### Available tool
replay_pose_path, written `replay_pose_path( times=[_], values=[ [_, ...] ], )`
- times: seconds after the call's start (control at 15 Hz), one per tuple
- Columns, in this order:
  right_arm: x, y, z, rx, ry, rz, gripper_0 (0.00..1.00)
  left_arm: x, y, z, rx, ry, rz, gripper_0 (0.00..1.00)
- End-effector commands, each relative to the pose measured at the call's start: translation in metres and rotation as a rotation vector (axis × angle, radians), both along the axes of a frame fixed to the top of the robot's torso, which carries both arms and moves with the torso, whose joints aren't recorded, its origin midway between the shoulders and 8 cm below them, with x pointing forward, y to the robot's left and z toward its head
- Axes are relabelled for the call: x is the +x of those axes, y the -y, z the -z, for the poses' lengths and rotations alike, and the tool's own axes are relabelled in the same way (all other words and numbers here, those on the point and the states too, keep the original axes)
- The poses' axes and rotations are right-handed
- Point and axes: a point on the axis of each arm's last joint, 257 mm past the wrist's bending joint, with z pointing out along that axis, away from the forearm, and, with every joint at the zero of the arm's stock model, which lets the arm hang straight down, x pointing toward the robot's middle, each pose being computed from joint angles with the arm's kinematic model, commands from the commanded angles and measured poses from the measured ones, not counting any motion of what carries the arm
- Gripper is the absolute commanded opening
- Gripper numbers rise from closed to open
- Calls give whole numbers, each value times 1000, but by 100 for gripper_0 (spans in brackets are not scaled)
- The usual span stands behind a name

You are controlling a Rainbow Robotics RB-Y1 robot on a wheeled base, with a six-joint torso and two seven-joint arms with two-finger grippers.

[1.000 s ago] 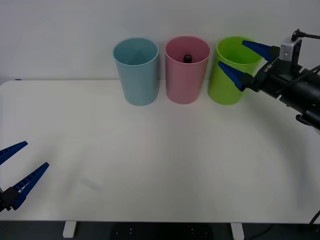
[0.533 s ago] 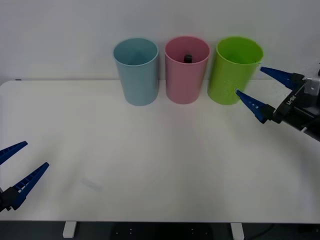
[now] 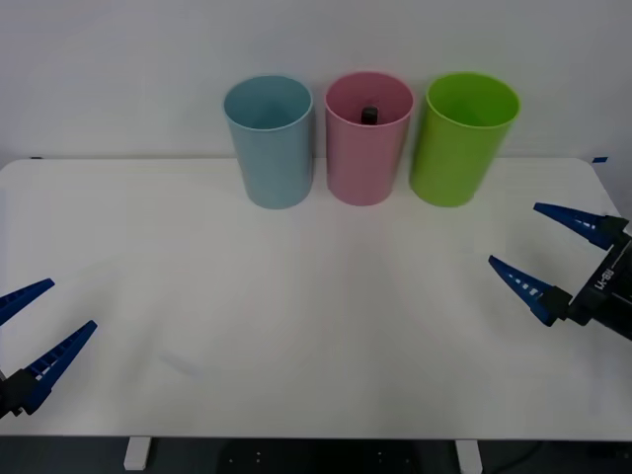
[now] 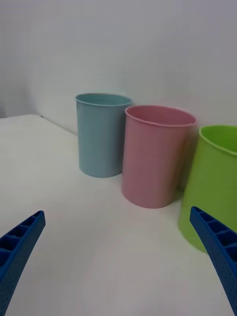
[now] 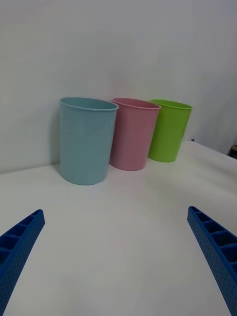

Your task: Grasp the object on the table and drop it into the matching bin: aluminum can to the light blue bin, PET bottle to the pink bin.

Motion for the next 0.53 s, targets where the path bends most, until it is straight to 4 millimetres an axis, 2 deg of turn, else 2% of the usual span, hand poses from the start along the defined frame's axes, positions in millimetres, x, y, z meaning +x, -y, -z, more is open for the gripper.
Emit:
replay_pose_path(
  times=[0.07,0.33,0.53],
  values=[
    [-26,1,15,-31,-22,-10,100,0,0,0,0,0,0,100],
    [-67,2,40,-46,-90,-50,100,0,0,0,0,0,0,100],
    [-85,3,47,-46,-121,-75,100,0,0,0,0,0,0,100]
  ],
)
